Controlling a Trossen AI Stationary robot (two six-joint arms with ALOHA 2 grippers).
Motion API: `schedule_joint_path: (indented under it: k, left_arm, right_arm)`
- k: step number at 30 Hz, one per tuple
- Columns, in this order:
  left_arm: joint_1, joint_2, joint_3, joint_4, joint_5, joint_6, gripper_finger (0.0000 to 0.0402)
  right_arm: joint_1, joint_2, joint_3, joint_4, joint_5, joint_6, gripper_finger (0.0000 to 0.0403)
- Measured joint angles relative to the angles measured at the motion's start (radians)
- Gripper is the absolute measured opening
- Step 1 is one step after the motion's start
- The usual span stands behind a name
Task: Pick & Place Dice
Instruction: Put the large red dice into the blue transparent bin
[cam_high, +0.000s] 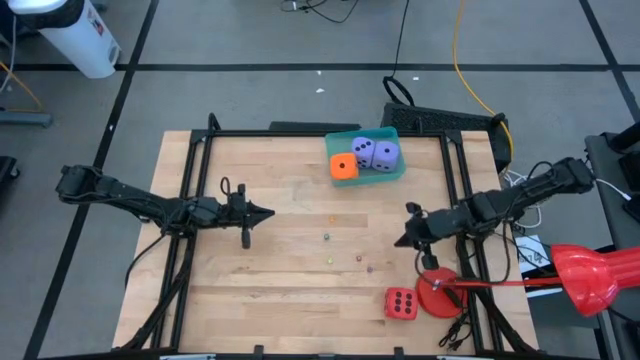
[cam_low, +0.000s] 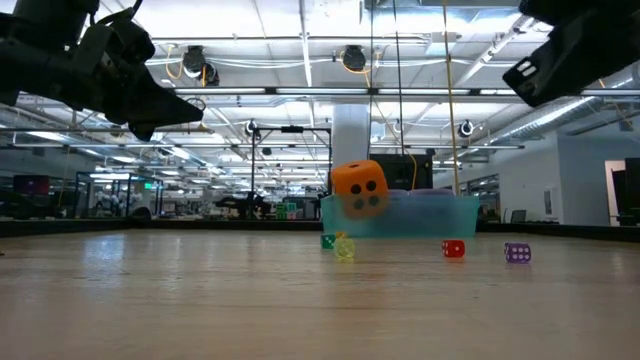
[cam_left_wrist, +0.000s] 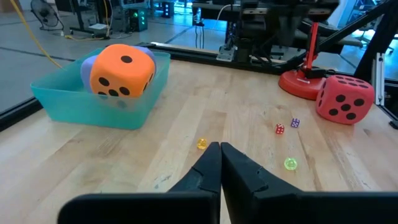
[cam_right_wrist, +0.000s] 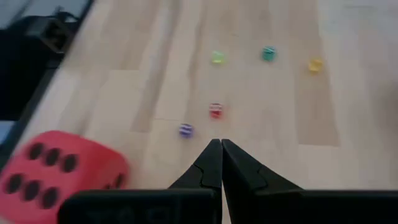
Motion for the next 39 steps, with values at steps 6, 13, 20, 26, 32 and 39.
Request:
schedule_joint_path:
  k: [6, 13, 20, 26, 32, 39]
  left_arm:
    - [0.0, 0.0, 0.0, 0.0, 0.0, -0.071, 0.0027]
    - [0.0, 0.0, 0.0, -0.024, -0.023, -0.051, 0.0009]
    - [0.0, 0.0, 0.0, -0.045, -0.034, -0.075, 0.0014]
    - [0.002, 0.0, 0.0, -0.067, -0.104, -0.135, 0.0023]
    - [0.018, 0.0, 0.0, -0.111, -0.164, -0.253, 0.0004]
    - [0.014, 0.0, 0.0, -0.143, -0.157, -0.286, 0.0026]
  right_arm:
    - [0.114, 0.016, 0.024, 0.021, 0.003, 0.032, 0.0]
    - [0.26, 0.1, 0.1, 0.013, 0.049, 0.088, 0.0]
    - [0.41, 0.219, 0.2, -0.003, 0.191, 0.089, 0.0]
    - [0.455, 0.315, 0.205, -0.011, 0.188, 0.101, 0.0]
    - [0.445, 0.424, 0.251, -0.034, 0.231, 0.278, 0.0]
    - [0.487, 0.566, 0.362, -0.082, 0.137, 0.457, 0.0]
